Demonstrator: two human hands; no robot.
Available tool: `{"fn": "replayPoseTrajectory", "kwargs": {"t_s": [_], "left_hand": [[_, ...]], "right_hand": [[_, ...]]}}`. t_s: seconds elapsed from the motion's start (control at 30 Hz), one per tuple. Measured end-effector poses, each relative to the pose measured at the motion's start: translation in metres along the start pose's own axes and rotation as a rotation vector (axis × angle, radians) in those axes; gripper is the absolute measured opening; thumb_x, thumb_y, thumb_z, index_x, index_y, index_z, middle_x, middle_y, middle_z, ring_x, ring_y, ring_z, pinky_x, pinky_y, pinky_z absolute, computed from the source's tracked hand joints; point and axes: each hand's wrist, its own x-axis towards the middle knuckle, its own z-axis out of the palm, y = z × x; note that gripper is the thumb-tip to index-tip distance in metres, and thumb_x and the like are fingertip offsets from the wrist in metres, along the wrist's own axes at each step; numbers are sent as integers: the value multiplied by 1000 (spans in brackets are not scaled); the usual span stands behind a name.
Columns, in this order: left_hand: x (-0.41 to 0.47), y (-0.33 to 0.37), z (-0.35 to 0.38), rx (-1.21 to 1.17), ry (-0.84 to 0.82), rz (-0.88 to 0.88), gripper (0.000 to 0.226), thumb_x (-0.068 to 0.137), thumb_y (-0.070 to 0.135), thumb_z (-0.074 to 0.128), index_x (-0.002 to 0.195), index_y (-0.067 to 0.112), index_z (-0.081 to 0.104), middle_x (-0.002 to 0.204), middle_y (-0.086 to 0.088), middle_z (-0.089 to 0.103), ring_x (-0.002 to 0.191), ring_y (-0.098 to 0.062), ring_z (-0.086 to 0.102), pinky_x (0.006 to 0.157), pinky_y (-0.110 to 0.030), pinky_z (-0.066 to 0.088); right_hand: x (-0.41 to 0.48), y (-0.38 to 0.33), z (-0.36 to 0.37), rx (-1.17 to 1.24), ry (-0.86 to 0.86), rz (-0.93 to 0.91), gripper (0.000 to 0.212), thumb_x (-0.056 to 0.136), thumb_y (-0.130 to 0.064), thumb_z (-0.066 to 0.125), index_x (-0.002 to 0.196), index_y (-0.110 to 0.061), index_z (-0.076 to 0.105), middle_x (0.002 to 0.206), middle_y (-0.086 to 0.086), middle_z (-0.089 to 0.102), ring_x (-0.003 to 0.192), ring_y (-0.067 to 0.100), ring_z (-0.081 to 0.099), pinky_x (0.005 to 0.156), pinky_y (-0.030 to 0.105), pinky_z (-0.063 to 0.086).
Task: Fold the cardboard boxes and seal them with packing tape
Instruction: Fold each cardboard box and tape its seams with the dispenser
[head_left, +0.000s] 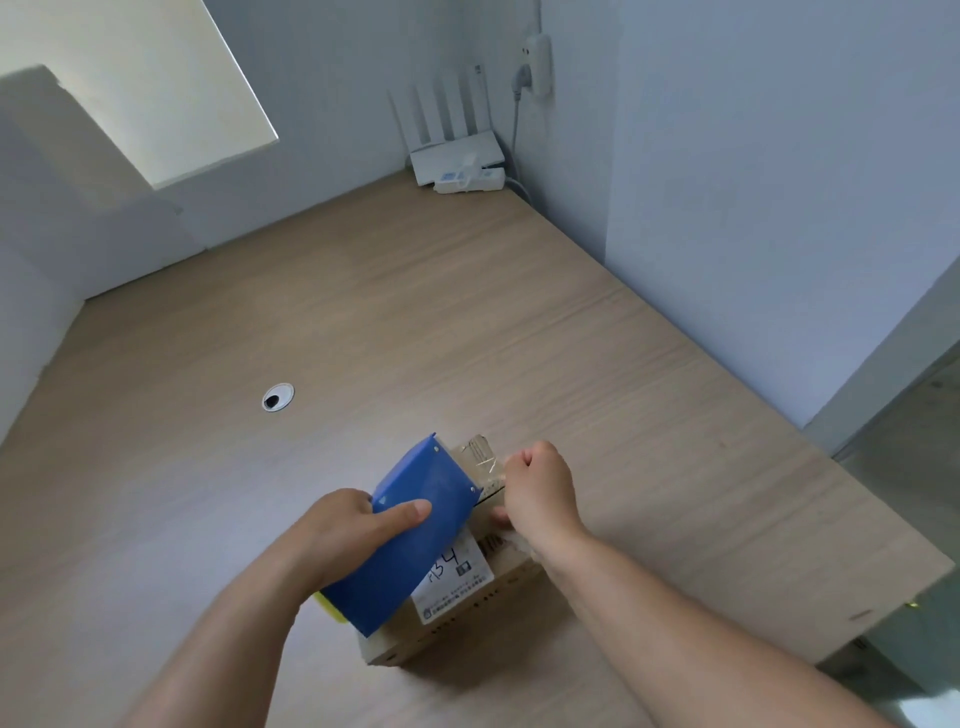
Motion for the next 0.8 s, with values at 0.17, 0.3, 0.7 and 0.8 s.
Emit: {"fn": "replayPoseTrajectory", "kwargs": {"t_s": [0.17, 0.3, 0.7, 0.8], "left_hand": [[-6, 3, -8, 94, -34, 37, 53, 79, 69, 58, 87, 17, 63, 86, -1, 68, 78, -18, 66, 65, -25, 43], [-13, -10, -26, 31, -54, 4, 55, 71, 72, 64, 84, 19, 68, 75, 2, 72, 67, -16, 70, 63, -27, 49], [13, 6, -24, -203, -253, -185, 57, 69, 59, 74, 101, 13, 64, 91, -10, 73, 77, -24, 71, 67, -30, 54], [17, 11, -23, -154, -273, -195, 55, 70, 59, 74, 99, 14, 64, 92, -9, 72, 78, -24, 71, 67, -30, 53]], "right_hand": [[0, 12, -5, 49, -15, 25, 15, 98, -18, 40, 84, -18, 48, 82, 1, 58, 68, 15, 66, 64, 36, 60], [5, 9, -6, -86, -148, -4, 17, 98, -22, 43, 83, -20, 50, 88, -1, 60, 55, 11, 68, 45, 17, 45], [7, 6, -8, -260, -26, -15, 16, 96, -16, 41, 92, -7, 53, 89, 9, 61, 80, 26, 59, 70, 38, 50], [8, 14, -13, -339, -37, -48, 14, 98, -19, 43, 90, -11, 51, 85, 2, 55, 75, 17, 51, 64, 29, 41]]}}
